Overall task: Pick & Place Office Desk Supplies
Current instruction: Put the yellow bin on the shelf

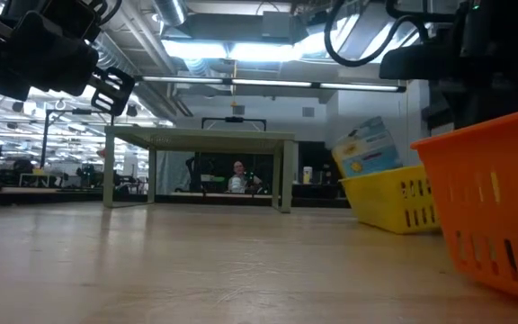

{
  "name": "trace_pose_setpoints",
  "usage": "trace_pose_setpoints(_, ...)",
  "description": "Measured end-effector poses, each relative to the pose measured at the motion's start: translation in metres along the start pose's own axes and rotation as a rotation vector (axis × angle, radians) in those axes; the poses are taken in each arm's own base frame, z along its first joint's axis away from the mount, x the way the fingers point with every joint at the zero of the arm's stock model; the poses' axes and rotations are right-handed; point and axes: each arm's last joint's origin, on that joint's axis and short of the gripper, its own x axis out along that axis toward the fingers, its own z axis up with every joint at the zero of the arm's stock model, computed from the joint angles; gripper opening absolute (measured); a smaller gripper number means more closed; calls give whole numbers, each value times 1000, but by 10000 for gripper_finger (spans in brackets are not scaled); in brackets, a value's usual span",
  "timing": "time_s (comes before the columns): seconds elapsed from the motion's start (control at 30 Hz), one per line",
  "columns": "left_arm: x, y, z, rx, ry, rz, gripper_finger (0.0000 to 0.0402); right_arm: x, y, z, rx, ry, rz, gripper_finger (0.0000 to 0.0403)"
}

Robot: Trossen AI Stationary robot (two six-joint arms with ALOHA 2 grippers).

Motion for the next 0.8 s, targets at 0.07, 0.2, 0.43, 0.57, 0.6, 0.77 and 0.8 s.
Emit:
trace_pose_setpoints(0.07,0,0,0,0,0,0,4,0,0,0,-11,2,-5,59)
trace_pose_setpoints(0.2,0,0,0,1,0,0,4,1,1,3,-7,-1,-7,88)
trace_pose_setpoints(0.43,0,0,0,1,0,0,4,3,4,8,13,-6,-14,101)
trace_pose_setpoints(0.57,0,0,-1,-1,7,0,4,11,-1,10,11,-14,-45,102)
trace_pose_setpoints(0.6,0,0,-1,-4,12,1,4,15,-3,10,11,-10,-59,102)
trace_pose_setpoints(0.77,0,0,-2,-3,21,2,4,35,-12,5,17,36,-92,97)
trace_pose_setpoints(0.8,0,0,-2,-3,20,2,4,38,-12,4,20,42,-82,95)
